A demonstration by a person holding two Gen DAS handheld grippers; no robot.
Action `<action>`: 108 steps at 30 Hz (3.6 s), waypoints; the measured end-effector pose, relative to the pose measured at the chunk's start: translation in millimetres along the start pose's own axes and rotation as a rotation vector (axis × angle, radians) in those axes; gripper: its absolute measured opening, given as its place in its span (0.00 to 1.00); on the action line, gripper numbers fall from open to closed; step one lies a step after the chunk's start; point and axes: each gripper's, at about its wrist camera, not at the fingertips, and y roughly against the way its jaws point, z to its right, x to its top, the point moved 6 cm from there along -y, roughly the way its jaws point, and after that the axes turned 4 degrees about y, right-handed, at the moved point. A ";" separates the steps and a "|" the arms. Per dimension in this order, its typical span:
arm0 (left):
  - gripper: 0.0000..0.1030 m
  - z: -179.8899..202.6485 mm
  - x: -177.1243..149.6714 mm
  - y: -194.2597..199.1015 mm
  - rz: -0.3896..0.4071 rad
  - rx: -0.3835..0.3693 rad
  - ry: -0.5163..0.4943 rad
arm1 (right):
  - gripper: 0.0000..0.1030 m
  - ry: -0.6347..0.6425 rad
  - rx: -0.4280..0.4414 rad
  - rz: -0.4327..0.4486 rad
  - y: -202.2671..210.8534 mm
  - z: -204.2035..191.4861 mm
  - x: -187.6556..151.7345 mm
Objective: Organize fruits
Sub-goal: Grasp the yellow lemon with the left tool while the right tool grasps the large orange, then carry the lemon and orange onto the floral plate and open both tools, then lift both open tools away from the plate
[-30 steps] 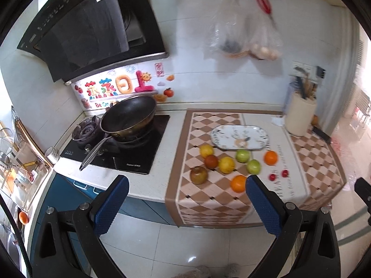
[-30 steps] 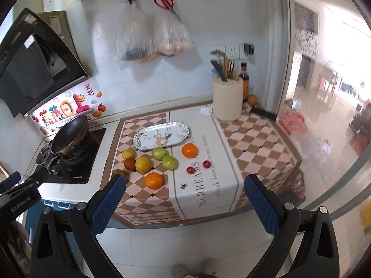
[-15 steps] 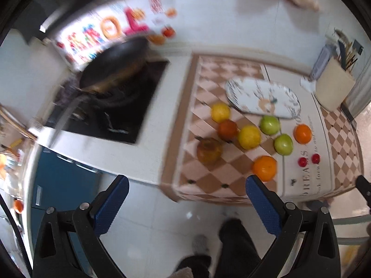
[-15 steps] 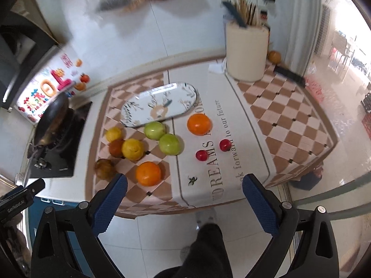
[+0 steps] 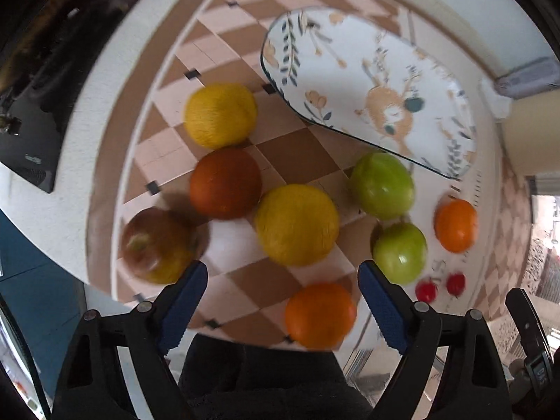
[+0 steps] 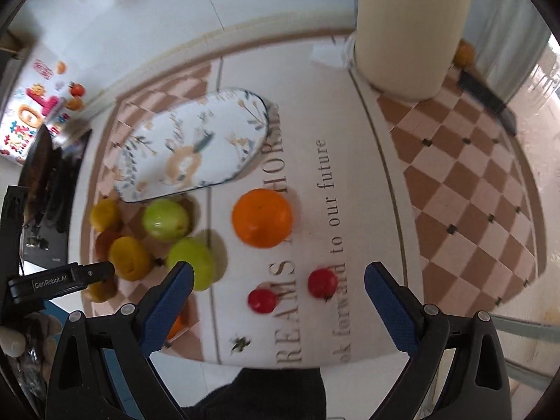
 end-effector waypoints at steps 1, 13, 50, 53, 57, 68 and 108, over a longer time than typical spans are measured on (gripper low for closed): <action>0.85 0.6 3.1 -4.4 -0.009 0.003 0.003 | 0.97 0.001 0.003 -0.014 -8.6 3.5 4.6; 0.63 10.0 17.3 -38.7 -0.063 0.028 0.029 | 0.86 0.017 0.076 -0.144 -71.6 2.2 38.9; 0.59 103.4 168.7 6.7 -0.074 -0.143 -0.069 | 0.63 0.211 0.213 -0.122 -104.9 -86.5 167.2; 0.59 108.6 180.6 -13.6 -0.164 -0.188 -0.025 | 0.63 0.240 0.203 -0.137 -119.2 -88.1 177.7; 0.59 113.9 183.4 -32.0 -0.244 -0.198 0.003 | 0.63 0.272 0.180 -0.168 -135.3 -93.2 183.4; 0.59 119.5 186.8 -41.6 -0.277 -0.171 0.006 | 0.67 0.244 0.184 -0.225 -149.1 -89.8 188.0; 0.73 50.2 57.6 119.5 0.399 0.088 -0.225 | 0.89 0.115 -0.010 0.053 38.9 -76.5 82.5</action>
